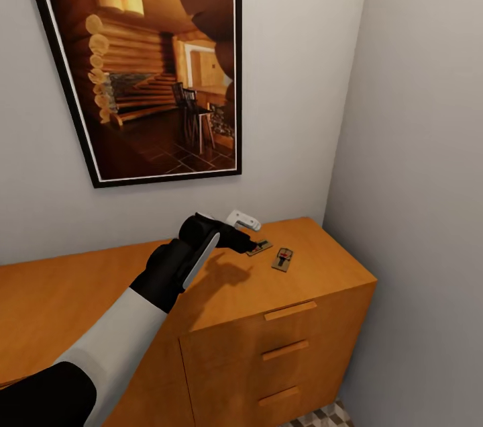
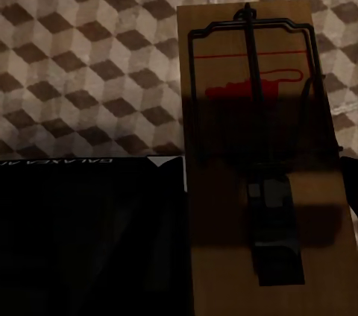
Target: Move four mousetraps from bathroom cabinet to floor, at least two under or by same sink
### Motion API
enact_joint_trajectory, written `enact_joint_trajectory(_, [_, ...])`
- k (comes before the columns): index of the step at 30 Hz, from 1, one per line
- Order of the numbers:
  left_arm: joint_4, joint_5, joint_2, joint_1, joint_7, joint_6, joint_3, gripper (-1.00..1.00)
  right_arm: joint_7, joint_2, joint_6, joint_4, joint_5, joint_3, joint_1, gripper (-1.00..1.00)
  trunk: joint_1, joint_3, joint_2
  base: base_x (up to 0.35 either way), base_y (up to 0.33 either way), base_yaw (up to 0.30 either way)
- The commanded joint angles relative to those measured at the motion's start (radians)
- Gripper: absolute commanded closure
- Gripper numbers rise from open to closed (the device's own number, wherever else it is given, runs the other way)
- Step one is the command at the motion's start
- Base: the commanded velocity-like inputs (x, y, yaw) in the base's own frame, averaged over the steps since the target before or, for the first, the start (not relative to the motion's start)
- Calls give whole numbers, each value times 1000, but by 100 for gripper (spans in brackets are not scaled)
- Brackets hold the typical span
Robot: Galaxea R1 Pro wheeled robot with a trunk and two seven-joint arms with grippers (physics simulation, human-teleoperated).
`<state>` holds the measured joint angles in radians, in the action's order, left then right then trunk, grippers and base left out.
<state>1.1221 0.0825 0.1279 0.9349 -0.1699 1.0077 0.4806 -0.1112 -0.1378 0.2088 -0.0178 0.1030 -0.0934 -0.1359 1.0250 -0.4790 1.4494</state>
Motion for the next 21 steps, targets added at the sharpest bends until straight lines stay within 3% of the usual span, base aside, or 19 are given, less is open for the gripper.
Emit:
enact_joint_trajectory(1, [1,8,0,1,2,5,1,-100,-1,0,4,1,12,-8,-1,100,0,-1,1,0,0,0])
enact_joint_trajectory(7, [84,7,-27,1,-116,6,-2,-100,-1,0,4,1,12,-8,-1,100,0,-1,1,0,0,0])
enact_joint_trajectory(8, [140,7,-50,1,-175,6,-3,-100,-1,0,4,1,12,-8,-1,100,0,-1,1,0,0,0])
enact_joint_trajectory(10, [195,7,-77,1,-236,7,-2,-100,-1,0,4,1,12,-8,-1,100,0,-1,1,0,0,0])
enact_joint_trajectory(14, [254,5,-109,1,-341,8,-1,-100,-1,0,4,1,12,-9,-1,100,0,-1,1,0,0,0])
enact_joint_trajectory(16, [262,4,-116,1,-358,8,4,-100,-1,0,4,1,12,-9,-1,100,0,-1,1,0,0,0])
enact_joint_trajectory(18, [267,3,-127,1,-370,7,17,-100,-1,0,4,1,12,-9,-1,100,0,-1,1,0,0,0])
enact_joint_trajectory(20, [271,3,-148,1,-380,8,53,-100,-1,0,4,1,12,-9,-1,100,0,-1,1,0,0,0])
enact_joint_trajectory(21, [273,2,-165,1,-383,7,90,-100,-1,0,4,1,12,-8,-1,100,0,-1,1,0,0,0])
